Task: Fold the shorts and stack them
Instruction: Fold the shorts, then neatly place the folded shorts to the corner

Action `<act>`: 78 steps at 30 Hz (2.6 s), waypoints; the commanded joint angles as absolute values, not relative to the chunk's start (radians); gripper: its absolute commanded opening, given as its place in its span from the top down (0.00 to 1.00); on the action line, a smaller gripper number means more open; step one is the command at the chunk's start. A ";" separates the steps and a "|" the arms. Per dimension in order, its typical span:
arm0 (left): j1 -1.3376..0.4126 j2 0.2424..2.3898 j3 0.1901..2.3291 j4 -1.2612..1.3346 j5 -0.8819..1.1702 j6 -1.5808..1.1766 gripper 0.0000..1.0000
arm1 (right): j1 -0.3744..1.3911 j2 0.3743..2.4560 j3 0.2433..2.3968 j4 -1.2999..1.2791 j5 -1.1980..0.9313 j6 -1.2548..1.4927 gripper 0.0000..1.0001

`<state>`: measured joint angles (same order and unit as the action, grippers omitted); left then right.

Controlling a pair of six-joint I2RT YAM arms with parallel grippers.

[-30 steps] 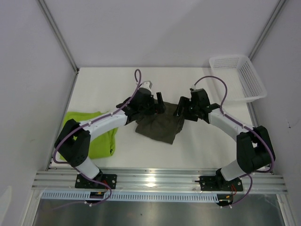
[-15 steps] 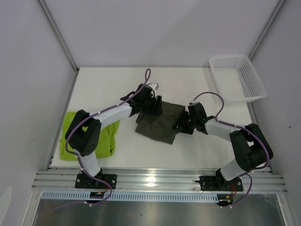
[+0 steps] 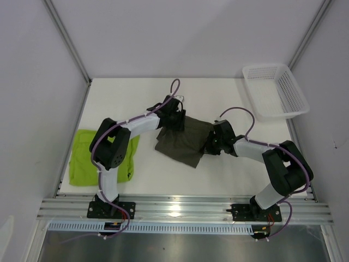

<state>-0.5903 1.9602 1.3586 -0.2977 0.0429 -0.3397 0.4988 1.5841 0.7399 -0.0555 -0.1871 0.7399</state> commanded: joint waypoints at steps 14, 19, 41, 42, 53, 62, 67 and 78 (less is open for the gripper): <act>-0.552 1.743 1.416 -0.395 0.126 -0.327 0.07 | 0.488 1.551 0.815 -0.134 -0.232 0.693 0.29; -0.491 1.692 1.301 -0.391 0.110 -0.310 0.02 | 0.445 1.555 0.804 -0.109 -0.242 0.718 0.27; -0.420 1.871 1.150 -0.133 0.181 -0.308 0.01 | 0.451 1.746 0.911 -0.087 -0.212 0.712 0.36; -0.420 1.894 1.152 -0.136 0.178 -0.310 0.01 | 0.453 1.750 0.917 -0.084 -0.218 0.710 0.38; -0.420 1.905 1.097 -0.049 0.180 -0.347 0.50 | 0.482 1.806 0.950 -0.043 -0.213 0.723 0.72; -0.440 1.760 0.983 -0.043 0.121 -0.414 0.81 | 0.518 1.835 0.974 -0.011 -0.238 0.750 1.00; -0.476 1.655 0.853 -0.008 0.072 -0.488 0.94 | 0.541 1.825 0.971 -0.011 -0.239 0.749 1.00; -0.485 1.482 0.900 -0.216 0.014 -0.445 1.00 | 0.644 1.735 1.017 -0.055 -0.258 0.741 1.00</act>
<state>-0.4709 1.5669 0.8528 -0.1402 0.0429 -0.4606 0.6010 1.7905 0.9588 -0.0456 -0.2512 0.7441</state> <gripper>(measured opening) 0.131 0.181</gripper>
